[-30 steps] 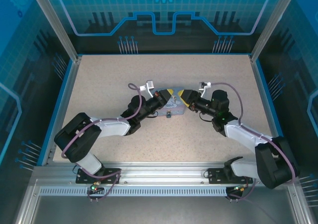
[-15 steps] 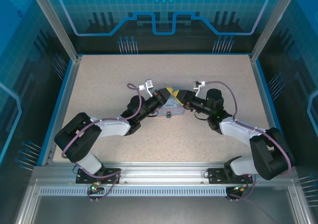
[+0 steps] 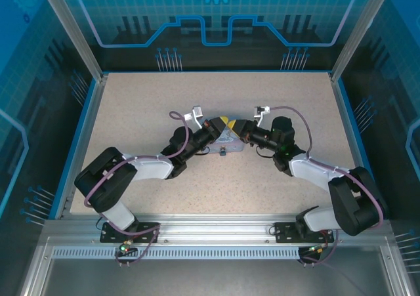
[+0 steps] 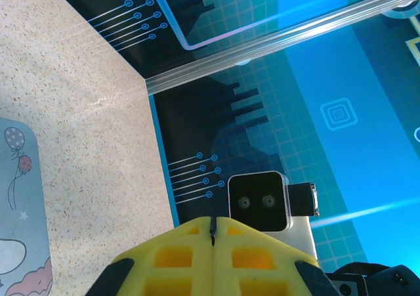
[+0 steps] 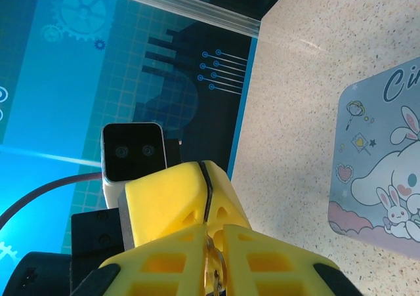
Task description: Unlock a padlock with a key
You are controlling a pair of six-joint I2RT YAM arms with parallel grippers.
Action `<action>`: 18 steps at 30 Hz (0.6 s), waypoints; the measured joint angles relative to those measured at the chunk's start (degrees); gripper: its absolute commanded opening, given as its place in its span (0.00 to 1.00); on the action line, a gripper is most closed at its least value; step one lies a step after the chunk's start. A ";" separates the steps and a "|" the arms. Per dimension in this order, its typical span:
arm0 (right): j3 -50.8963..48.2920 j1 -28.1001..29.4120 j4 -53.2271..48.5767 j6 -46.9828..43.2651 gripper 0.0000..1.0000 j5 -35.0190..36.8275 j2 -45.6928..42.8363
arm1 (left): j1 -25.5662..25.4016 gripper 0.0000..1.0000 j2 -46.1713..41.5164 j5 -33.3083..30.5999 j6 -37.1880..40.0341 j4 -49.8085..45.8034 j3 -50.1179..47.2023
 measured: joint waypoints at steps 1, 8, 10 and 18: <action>0.00 0.00 -0.04 0.00 0.15 -0.04 0.00 | 0.00 0.00 0.13 -0.02 -0.04 0.04 0.00; 0.00 0.00 -0.50 -0.48 0.00 -0.17 0.00 | 0.02 0.00 0.57 -0.42 -0.04 0.26 0.02; -0.02 -0.02 -0.76 -0.66 0.00 -0.17 0.00 | 0.00 0.00 0.66 -0.46 -0.07 0.24 0.02; 1.20 0.04 -9.14 -6.88 0.00 -0.44 -2.25 | 0.15 0.51 0.68 0.35 -1.97 -0.92 0.02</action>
